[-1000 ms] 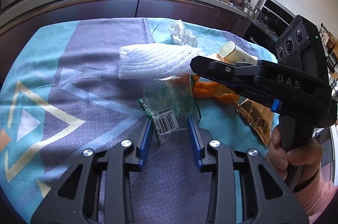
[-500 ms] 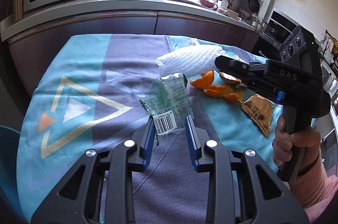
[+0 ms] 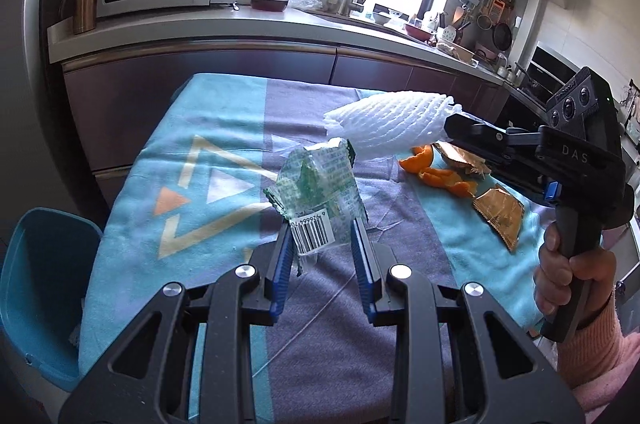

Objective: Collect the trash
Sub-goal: 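Carry the clear packet and foam net with both tools over the teal bin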

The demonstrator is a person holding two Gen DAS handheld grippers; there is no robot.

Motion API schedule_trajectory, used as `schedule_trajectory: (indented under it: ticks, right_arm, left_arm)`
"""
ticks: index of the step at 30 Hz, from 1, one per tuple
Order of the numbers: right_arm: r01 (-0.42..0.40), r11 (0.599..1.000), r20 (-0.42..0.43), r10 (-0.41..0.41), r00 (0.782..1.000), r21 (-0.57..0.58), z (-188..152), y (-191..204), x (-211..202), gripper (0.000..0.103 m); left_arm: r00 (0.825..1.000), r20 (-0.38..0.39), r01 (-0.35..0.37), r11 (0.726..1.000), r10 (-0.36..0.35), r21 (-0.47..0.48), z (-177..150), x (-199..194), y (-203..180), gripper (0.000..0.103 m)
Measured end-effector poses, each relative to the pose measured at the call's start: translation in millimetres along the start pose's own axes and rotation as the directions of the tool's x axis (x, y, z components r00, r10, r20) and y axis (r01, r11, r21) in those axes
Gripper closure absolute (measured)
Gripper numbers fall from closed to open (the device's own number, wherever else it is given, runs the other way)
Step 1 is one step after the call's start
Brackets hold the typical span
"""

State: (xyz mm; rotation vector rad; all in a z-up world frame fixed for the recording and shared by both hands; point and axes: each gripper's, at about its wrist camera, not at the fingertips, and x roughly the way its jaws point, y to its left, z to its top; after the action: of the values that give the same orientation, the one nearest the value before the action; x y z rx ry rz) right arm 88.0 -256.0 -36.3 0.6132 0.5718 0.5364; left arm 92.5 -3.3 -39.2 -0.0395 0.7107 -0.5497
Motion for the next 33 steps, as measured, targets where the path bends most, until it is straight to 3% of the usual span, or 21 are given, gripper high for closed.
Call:
schedule_trajectory:
  ticks: [33]
  right_arm:
    - [-0.152, 0.986, -0.134, 0.142, 0.981, -0.064, -21, 63, 58, 0.094]
  left_arm:
    - [0.988, 0.075, -0.13, 0.988, 0.136, -0.078, -23, -70, 52, 0.074]
